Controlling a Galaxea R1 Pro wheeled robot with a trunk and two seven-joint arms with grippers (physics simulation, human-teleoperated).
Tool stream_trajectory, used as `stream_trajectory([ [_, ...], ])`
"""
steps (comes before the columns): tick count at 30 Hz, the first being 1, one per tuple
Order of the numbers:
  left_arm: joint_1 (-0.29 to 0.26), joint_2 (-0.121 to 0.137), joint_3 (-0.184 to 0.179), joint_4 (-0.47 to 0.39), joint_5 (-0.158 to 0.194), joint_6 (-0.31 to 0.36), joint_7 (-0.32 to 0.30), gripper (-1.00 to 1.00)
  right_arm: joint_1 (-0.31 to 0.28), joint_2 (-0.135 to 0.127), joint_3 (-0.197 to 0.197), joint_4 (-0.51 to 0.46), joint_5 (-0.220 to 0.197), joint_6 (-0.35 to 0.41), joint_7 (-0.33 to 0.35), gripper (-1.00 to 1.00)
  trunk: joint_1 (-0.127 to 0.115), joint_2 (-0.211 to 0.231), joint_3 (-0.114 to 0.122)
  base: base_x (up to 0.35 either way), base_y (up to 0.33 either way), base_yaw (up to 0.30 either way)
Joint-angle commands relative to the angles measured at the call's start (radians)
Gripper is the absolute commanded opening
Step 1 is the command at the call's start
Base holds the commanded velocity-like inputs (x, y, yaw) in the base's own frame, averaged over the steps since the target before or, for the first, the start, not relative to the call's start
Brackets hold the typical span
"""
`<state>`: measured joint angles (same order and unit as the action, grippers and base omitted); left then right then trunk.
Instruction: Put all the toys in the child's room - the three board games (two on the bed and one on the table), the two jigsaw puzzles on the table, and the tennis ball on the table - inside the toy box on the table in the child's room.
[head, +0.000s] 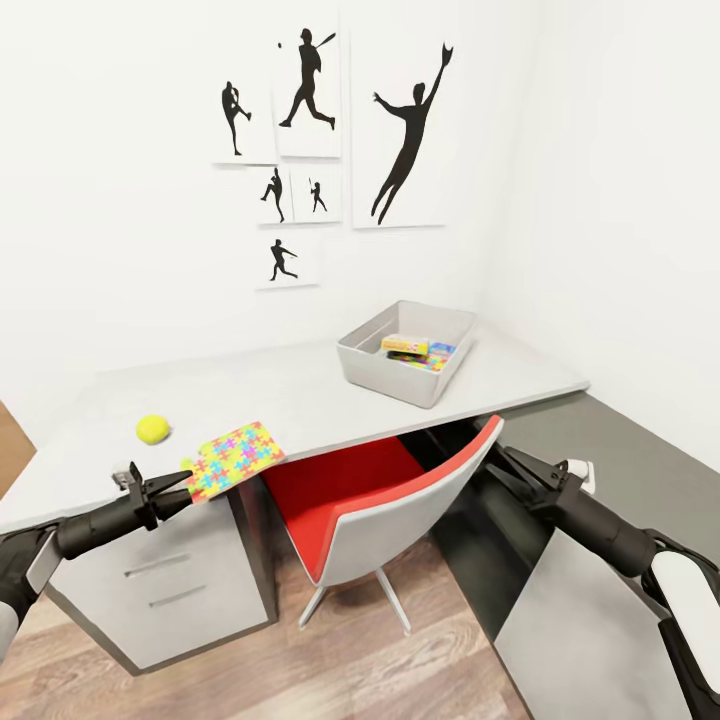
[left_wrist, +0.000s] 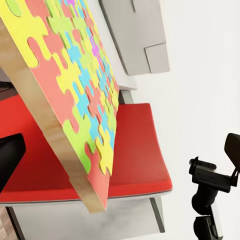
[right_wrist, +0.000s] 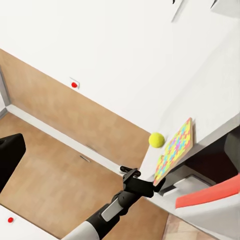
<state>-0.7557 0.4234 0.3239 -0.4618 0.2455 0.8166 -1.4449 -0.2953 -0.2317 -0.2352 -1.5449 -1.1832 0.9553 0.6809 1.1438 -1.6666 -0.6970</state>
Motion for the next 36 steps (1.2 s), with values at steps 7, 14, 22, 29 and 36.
stream_trajectory([
  [7, -0.001, 0.0, 0.004, 0.0, 0.0, 0.01, -0.003, 1.0, -0.001, 0.0, -0.001, 0.0, 0.001, 0.005, 0.003, 1.0, 0.0, 0.0, -0.001, 0.014, 0.0, 0.0],
  [14, -0.001, 0.0, 0.005, 0.0, 0.0, 0.011, -0.003, 1.0, -0.001, 0.0, -0.001, 0.0, 0.002, 0.005, 0.003, 1.0, 0.0, 0.0, -0.001, 0.04, 0.0, 0.0],
  [22, -0.001, 0.0, 0.005, 0.0, 0.0, 0.012, -0.003, 1.0, -0.001, 0.0, -0.001, 0.0, 0.001, 0.005, 0.003, 1.0, 0.0, 0.0, -0.001, 0.012, 0.0, 0.0],
  [29, -0.001, 0.0, 0.005, 0.0, 0.0, 0.012, -0.003, 1.0, -0.001, 0.0, -0.001, 0.0, 0.001, 0.005, 0.003, 1.0, 0.0, 0.0, -0.001, 0.001, -0.02, 0.0],
  [36, -0.001, 0.0, 0.005, 0.0, 0.0, 0.012, -0.003, 1.0, -0.001, 0.0, -0.001, 0.0, 0.001, 0.005, 0.003, 1.0, 0.0, 0.0, -0.001, 0.0, -0.085, 0.0],
])
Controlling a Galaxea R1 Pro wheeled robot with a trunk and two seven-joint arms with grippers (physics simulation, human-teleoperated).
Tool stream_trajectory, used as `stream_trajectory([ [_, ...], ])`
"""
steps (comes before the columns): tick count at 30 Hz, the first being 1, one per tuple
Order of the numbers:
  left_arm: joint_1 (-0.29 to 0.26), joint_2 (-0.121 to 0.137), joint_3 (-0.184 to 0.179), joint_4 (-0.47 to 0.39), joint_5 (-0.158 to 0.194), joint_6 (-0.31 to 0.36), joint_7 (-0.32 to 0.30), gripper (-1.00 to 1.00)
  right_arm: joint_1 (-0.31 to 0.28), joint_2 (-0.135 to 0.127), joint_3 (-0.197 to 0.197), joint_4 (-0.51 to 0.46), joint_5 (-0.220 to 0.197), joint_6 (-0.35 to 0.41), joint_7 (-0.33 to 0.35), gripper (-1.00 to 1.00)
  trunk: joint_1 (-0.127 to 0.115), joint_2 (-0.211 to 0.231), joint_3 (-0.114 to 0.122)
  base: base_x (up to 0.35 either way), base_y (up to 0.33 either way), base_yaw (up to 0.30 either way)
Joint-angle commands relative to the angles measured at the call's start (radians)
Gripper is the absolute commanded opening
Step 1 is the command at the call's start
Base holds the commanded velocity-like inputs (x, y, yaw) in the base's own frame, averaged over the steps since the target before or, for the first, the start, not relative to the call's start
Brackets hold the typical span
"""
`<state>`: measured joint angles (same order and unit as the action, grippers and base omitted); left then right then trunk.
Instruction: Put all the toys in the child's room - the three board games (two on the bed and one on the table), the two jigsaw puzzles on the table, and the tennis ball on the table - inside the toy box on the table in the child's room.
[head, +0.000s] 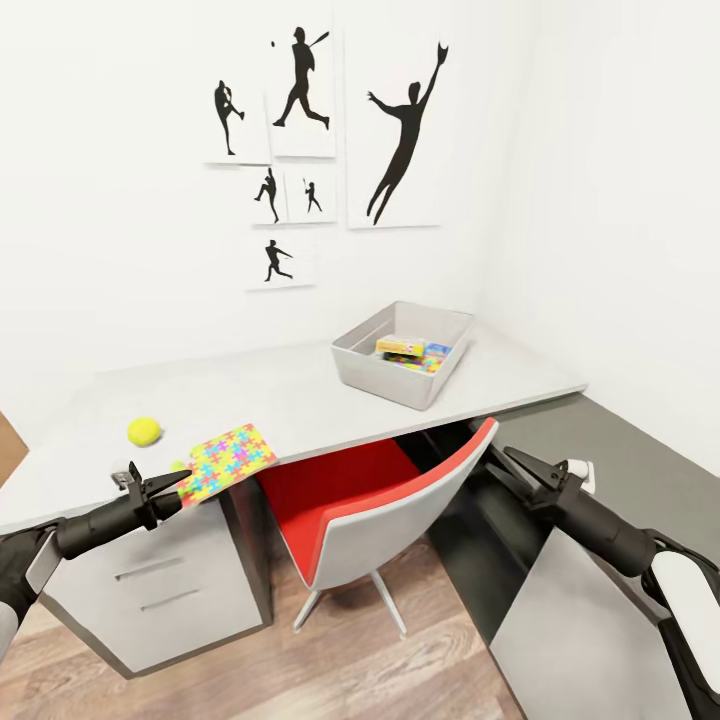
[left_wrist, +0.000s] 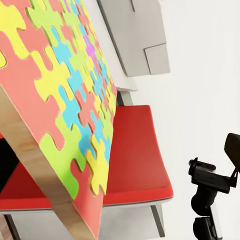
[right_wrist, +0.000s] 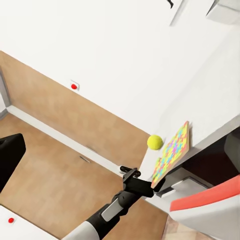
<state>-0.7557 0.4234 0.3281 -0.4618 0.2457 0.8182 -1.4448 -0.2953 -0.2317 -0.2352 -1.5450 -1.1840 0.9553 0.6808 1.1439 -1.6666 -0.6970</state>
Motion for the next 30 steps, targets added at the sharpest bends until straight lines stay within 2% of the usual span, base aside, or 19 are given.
stream_trajectory([
  [1, -0.001, 0.0, 0.001, 0.0, 0.0, 0.01, -0.003, 1.0, -0.001, 0.0, -0.001, 0.0, 0.001, 0.005, 0.003, 1.0, 0.0, 0.0, -0.001, 0.0, -0.028, 0.0],
  [23, 0.0, 0.0, 0.004, 0.0, 0.0, 0.01, -0.003, 1.0, -0.001, 0.0, -0.001, 0.0, 0.003, 0.005, 0.003, 1.0, 0.0, 0.0, -0.001, 0.031, 0.011, 0.0],
  [24, 0.001, 0.0, 0.005, 0.0, 0.0, 0.01, -0.003, -1.0, -0.001, 0.0, -0.001, 0.0, 0.003, 0.005, 0.003, 1.0, 0.0, 0.0, -0.001, 0.001, 0.001, 0.0],
  [30, 0.001, 0.0, 0.006, 0.0, 0.0, 0.014, -0.004, -1.0, -0.001, 0.0, -0.001, 0.0, 0.003, 0.005, 0.002, 1.0, 0.0, 0.0, -0.001, 0.0, 0.0, 0.0],
])
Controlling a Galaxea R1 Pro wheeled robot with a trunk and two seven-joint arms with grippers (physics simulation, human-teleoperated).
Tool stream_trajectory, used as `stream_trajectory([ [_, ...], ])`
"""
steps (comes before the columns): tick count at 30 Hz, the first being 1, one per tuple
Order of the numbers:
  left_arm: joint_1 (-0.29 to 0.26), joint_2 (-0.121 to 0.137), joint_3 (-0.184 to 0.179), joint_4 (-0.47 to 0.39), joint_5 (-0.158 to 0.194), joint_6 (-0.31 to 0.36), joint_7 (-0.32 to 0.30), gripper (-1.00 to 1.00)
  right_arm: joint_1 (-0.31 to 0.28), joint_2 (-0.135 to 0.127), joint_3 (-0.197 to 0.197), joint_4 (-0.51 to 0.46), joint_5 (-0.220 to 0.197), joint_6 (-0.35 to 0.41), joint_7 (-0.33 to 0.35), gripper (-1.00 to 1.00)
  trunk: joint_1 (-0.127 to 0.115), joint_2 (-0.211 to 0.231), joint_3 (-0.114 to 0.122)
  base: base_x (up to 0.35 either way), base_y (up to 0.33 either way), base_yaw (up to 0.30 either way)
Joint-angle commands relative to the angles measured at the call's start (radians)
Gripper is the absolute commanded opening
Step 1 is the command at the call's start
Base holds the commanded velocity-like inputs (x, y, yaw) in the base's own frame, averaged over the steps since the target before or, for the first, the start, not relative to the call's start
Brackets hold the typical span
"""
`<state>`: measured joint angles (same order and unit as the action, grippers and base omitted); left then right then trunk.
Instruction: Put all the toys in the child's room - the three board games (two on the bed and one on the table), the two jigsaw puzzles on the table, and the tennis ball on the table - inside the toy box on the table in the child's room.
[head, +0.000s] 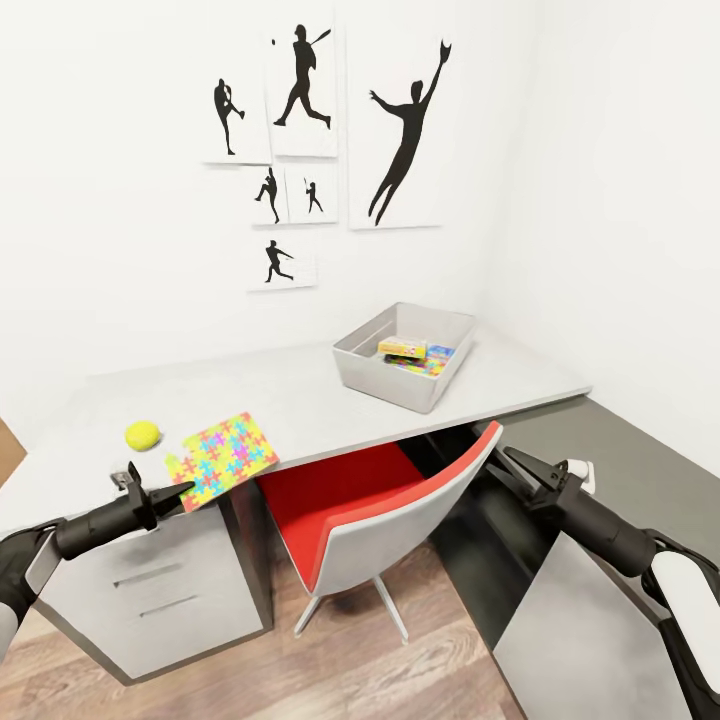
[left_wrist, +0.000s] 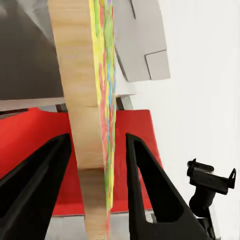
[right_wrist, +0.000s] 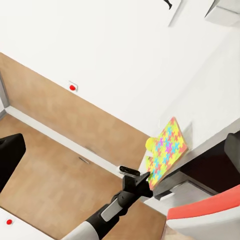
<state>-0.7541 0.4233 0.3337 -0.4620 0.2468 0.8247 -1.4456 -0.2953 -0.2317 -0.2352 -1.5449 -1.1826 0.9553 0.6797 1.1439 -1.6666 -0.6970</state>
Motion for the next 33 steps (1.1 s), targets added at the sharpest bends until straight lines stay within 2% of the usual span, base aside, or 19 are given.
stream_trajectory([
  [1, -0.001, 0.0, 0.001, 0.0, -0.001, 0.007, -0.003, -1.0, -0.001, 0.0, -0.001, 0.0, 0.001, 0.005, 0.003, 1.0, 0.0, 0.0, -0.001, 0.0, 0.0, 0.0],
  [10, -0.001, 0.005, 0.002, 0.0, -0.001, 0.007, -0.012, -1.0, -0.001, 0.0, -0.001, 0.0, 0.001, 0.005, 0.003, 1.0, 0.0, 0.0, -0.001, 0.0, 0.0, 0.0],
  [15, -0.001, 0.011, 0.001, 0.0, -0.001, 0.006, -0.042, -1.0, -0.001, 0.0, -0.001, 0.0, 0.001, 0.005, 0.003, 1.0, -0.019, 0.035, 0.015, 0.0, 0.0, 0.0],
  [21, -0.001, 0.012, 0.001, 0.0, -0.001, 0.011, -0.048, -1.0, -0.001, 0.0, -0.001, 0.0, 0.001, 0.005, 0.003, 1.0, -0.042, 0.077, 0.034, 0.0, 0.0, 0.0],
  [33, -0.001, 0.015, -0.002, -0.019, -0.008, 0.134, -0.049, -1.0, -0.001, 0.0, -0.001, 0.0, 0.001, 0.005, 0.003, 1.0, -0.088, 0.161, 0.071, 0.0, 0.0, 0.0],
])
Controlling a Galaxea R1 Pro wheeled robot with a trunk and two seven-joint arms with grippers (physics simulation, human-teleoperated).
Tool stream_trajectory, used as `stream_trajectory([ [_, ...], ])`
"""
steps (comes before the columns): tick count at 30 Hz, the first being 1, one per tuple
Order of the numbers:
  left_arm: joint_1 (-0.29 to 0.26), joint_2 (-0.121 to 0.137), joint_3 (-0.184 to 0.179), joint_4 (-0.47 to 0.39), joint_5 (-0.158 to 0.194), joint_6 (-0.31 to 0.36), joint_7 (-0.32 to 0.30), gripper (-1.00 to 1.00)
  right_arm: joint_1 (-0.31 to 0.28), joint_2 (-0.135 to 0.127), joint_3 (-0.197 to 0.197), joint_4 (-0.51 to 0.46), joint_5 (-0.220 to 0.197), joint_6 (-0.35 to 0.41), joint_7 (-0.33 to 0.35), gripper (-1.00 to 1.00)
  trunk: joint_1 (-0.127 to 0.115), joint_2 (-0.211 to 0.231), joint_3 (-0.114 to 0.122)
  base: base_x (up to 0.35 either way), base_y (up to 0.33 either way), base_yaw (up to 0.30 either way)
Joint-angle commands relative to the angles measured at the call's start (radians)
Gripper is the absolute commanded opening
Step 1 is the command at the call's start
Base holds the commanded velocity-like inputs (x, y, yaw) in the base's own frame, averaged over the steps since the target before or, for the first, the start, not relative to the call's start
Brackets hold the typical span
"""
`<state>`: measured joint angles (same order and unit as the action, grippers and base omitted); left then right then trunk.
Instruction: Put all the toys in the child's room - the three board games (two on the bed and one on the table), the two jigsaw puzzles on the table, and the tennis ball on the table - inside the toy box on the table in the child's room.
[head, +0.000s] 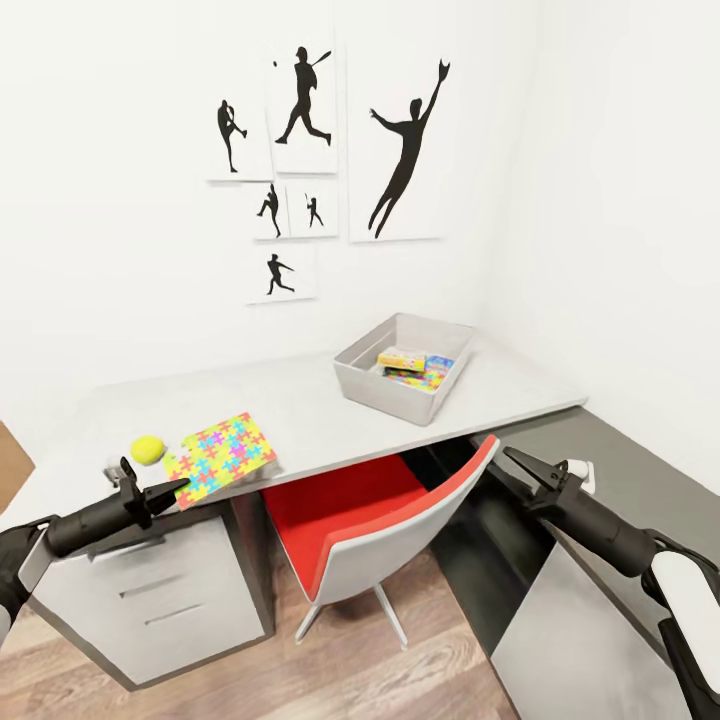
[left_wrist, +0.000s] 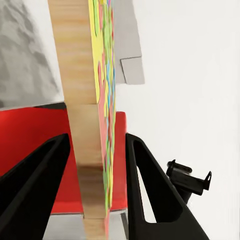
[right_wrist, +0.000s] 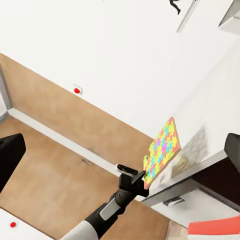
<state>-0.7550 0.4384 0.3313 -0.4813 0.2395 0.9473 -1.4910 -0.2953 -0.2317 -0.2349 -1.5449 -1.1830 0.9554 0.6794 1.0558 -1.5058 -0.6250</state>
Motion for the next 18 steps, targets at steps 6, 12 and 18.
stream_trajectory([
  [6, -0.001, 0.006, -0.011, -0.036, -0.003, 0.052, -0.004, -1.0, -0.001, -0.001, -0.003, 0.0, 0.002, 0.003, -0.01, 1.0, -0.023, 0.042, 0.018, 0.0, 0.0, 0.0],
  [12, -0.011, 0.008, -0.074, -0.086, -0.001, 0.093, -0.006, -1.0, -0.001, -0.01, -0.039, -0.011, 0.001, 0.01, -0.1, 1.0, -0.046, 0.084, 0.037, 0.0, 0.0, 0.0],
  [18, -0.041, -0.004, -0.124, -0.204, 0.001, 0.1, -0.016, -1.0, -0.001, -0.015, -0.058, -0.015, 0.001, 0.021, -0.112, 1.0, -0.069, 0.126, 0.056, 0.0, 0.0, 0.0],
])
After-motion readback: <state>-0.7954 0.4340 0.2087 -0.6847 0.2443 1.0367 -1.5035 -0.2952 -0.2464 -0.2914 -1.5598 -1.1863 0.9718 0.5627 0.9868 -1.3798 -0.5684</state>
